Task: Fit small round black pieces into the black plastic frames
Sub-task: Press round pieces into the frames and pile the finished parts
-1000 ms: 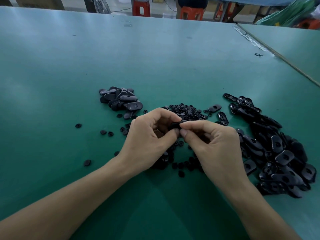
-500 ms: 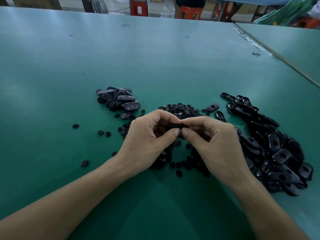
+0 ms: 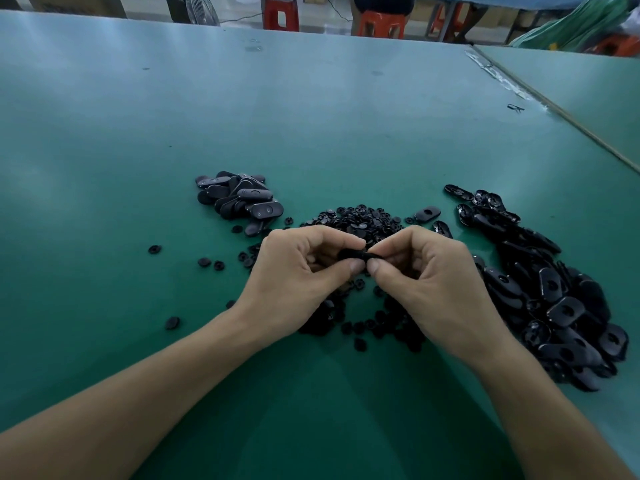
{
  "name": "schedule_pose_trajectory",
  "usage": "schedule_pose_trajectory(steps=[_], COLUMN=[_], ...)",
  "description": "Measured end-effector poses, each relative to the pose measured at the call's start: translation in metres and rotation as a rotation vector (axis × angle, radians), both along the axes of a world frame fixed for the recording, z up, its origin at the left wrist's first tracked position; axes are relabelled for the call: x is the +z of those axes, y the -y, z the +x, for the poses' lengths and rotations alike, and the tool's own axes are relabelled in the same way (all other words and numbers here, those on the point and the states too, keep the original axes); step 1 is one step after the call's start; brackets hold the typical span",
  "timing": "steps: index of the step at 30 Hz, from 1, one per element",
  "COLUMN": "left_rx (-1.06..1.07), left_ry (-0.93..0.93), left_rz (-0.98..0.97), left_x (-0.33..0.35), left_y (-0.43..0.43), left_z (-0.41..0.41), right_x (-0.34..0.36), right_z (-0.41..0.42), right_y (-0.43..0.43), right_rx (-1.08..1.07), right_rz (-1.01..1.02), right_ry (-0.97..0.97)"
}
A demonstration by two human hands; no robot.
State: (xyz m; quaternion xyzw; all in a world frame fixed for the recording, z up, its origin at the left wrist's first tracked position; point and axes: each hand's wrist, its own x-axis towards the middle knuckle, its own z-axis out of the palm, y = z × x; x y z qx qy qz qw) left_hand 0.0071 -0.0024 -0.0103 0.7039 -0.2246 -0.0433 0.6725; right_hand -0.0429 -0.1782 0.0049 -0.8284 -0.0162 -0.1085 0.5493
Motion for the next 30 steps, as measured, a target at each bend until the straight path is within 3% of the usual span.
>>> schedule_pose_trajectory(steps=[13,15,18,22,25,30], left_rx=[0.052,0.062,0.097,0.197,0.295,0.451], left_ry=[0.023,0.040,0.073,0.078,0.061,0.078], left_rz=[-0.013,-0.006,-0.024,-0.079,-0.023,0.146], left_x=[0.000,-0.001,0.001,0.011,0.015,0.013], left_y=[0.000,-0.001,-0.002,-0.007,-0.019,-0.039], left_z=[-0.001,-0.002,0.000,0.014,0.032,0.057], right_x=[0.003,0.005,0.008,0.006,0.007,0.011], right_z=[-0.004,-0.004,-0.003,-0.006,-0.009,-0.010], right_y=[-0.001,0.002,0.017,0.038,0.035,0.030], right_rx=[-0.013,-0.060,-0.300,-0.503,-0.478,-0.496], right_rz=[-0.032,-0.126,-0.443,-0.728,-0.767,-0.726], right_ry=[0.034,0.069,0.140,-0.045,-0.164,-0.182])
